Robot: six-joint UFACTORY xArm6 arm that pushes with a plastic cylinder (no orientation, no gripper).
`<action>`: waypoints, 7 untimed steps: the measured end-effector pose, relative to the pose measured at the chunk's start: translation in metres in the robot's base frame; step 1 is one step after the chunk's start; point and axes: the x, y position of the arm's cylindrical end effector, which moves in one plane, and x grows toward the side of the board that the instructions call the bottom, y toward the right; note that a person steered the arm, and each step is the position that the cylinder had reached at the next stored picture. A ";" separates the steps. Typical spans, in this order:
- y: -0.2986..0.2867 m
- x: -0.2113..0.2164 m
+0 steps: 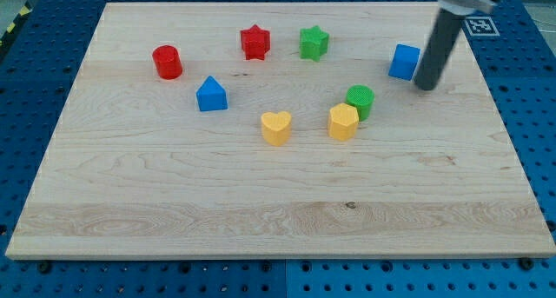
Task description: Move the blue cube slightly near to the green circle
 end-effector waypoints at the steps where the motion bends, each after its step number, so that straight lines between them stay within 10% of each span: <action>1: 0.028 0.008; 7: -0.087 -0.115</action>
